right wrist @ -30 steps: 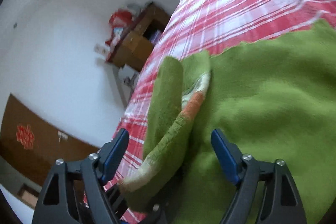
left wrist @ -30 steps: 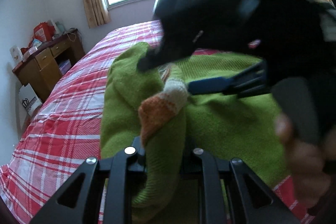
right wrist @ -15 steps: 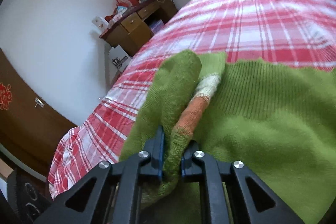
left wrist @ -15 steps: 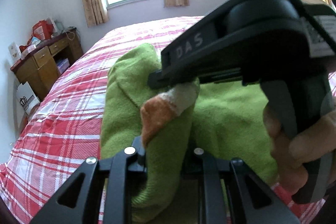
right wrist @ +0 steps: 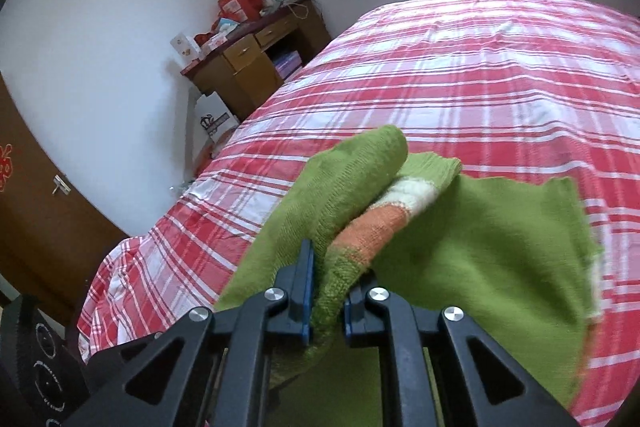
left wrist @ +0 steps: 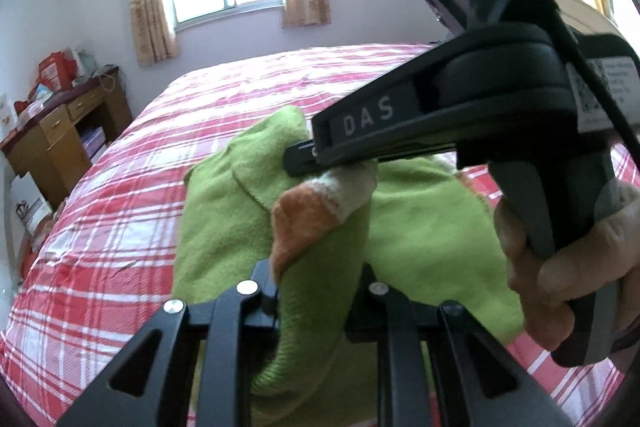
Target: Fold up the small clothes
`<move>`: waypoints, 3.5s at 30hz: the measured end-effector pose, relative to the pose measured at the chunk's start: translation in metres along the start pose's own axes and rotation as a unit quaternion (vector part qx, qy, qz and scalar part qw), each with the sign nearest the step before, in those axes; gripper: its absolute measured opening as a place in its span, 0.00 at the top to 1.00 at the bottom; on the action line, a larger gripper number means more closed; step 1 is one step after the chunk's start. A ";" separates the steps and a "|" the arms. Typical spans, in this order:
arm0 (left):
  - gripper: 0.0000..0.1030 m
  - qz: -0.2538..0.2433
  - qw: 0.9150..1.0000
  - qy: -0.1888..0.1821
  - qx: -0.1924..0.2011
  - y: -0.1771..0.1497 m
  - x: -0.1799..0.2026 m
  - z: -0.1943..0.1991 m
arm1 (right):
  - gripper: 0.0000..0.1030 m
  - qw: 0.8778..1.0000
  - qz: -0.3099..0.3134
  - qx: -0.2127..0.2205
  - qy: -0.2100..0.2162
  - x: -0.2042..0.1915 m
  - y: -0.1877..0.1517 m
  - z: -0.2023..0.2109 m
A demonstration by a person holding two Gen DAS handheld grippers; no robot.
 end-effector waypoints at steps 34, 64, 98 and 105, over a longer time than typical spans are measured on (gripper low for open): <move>0.69 -0.095 0.994 -0.031 -0.046 -0.042 0.101 -0.021 | 0.90 0.995 -0.099 0.006 -0.012 0.111 -0.100 0.052; 0.38 0.045 0.998 0.025 -0.032 -0.058 -0.050 0.045 | 0.78 0.993 -0.103 -0.004 -0.056 0.039 -0.116 0.072; 0.17 0.080 0.996 0.045 -0.019 0.012 -0.033 -0.023 | 0.90 0.988 -0.016 -0.039 -0.152 0.124 -0.044 0.036; 0.15 0.096 0.993 0.058 -0.043 -0.011 -0.025 -0.053 | 0.93 0.981 0.000 -0.022 -0.195 0.154 -0.041 0.007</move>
Point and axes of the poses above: each gripper's, at about its wrist camera, not at the fingertips, and z roughly against the way its jaws point, x to its right, y to its top, the point moved 7 cm from there along -z, roughly the way its jaws point, and after that the axes turned 15 degrees about z, right-handed, at the moved point
